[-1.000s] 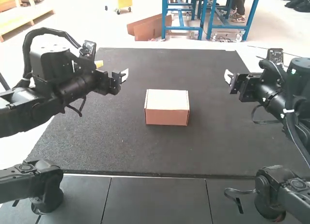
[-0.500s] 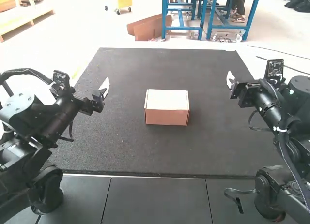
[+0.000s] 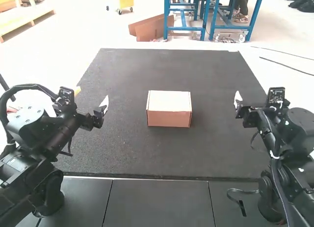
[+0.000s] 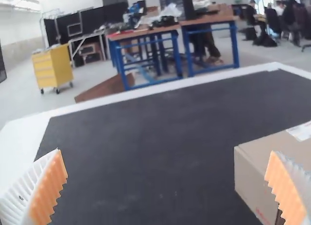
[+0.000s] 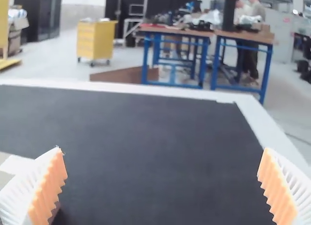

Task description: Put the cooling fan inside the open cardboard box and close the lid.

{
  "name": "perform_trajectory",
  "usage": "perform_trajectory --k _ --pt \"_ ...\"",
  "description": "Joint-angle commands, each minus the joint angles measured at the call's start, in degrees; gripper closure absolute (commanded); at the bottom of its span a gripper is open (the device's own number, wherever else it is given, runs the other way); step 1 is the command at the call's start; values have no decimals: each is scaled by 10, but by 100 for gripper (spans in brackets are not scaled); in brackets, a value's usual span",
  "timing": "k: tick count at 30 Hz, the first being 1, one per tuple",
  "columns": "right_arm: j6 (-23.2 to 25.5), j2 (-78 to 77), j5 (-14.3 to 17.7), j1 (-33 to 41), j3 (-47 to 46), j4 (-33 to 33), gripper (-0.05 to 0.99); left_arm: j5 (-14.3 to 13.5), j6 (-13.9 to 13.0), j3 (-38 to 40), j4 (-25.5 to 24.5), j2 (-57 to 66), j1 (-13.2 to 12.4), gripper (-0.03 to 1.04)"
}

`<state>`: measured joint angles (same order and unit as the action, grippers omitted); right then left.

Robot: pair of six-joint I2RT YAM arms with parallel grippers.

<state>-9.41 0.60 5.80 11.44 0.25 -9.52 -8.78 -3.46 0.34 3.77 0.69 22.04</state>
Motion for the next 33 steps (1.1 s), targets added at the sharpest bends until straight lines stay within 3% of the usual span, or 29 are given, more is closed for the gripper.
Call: perform_trajectory --k 1,3,7,21,26,33 --pt "18 -4 -12 -19 -2 23 3 -5 34 -4 -23 -7 -18 5" --pt "30 -4 -15 -24 -2 49 3 -6 49 -4 -39 -7 -33 5" --pt "42 -5 -18 -23 -2 78 3 -6 50 -4 -43 -7 -60 5" --pt "48 -6 -18 -8 -3 92 3 -4 50 -4 -45 -8 -157 5" --pt "48 -6 -18 -3 -3 93 3 36 50 -4 -46 -8 -189 5" --pt "54 -6 -17 -3 -3 96 3 41 49 -4 -46 -7 -188 5"
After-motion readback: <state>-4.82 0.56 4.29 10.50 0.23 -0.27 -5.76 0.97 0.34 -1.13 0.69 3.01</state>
